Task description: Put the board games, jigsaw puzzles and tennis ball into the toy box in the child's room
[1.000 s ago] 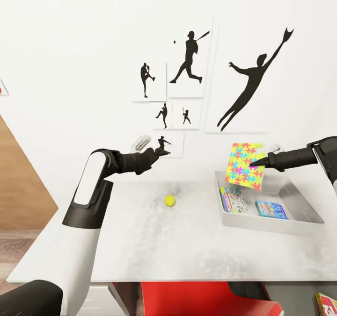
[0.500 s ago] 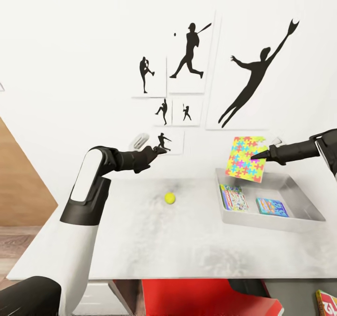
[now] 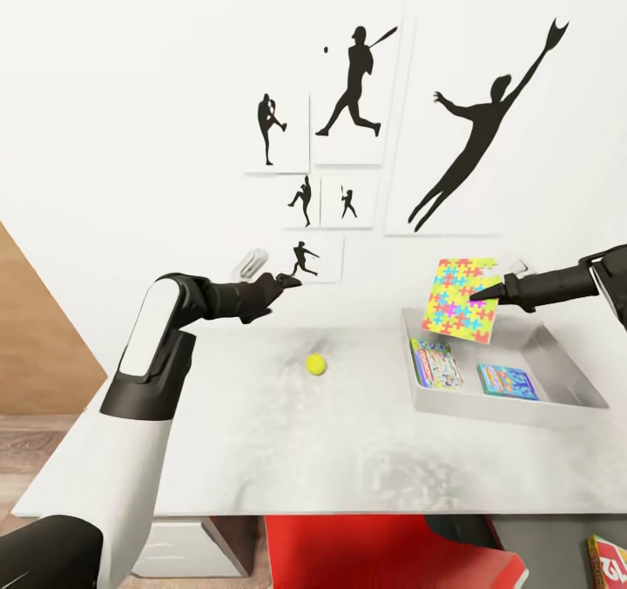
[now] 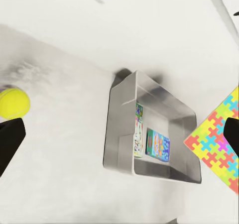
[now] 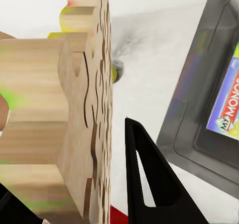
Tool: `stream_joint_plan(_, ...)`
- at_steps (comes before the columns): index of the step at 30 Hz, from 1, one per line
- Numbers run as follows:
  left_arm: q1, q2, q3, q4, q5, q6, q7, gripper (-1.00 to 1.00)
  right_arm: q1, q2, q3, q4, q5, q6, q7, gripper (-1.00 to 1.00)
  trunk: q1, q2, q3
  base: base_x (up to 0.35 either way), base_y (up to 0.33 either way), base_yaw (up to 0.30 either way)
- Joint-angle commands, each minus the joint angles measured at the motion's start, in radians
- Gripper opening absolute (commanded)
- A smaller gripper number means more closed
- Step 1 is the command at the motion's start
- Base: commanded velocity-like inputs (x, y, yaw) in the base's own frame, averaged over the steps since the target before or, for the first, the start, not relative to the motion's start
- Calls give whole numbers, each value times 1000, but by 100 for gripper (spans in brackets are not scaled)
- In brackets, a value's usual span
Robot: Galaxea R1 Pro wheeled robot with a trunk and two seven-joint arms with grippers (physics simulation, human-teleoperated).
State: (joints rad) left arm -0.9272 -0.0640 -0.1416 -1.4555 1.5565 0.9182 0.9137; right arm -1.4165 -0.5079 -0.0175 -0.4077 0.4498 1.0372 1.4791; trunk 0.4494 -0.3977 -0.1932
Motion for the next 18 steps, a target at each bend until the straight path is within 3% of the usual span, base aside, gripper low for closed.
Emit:
stream_joint_plan(1,-1,4,0,-1,20,1,11,100,-1,-1,-2,7,8,10,8,-100,1,-2,-4,0,0,0)
stream_joint_plan(7,0,14,-1,-2,54,1,25,100,-1,-4,-3,30,7,10,5,-100,1,-2,-14,0,0,0)
stream_joint_plan(18,1,18,-1,-2,63,1,32,100,4,-4,-5,39,6,10,3,-100,1,-2,-32,0,0,0)
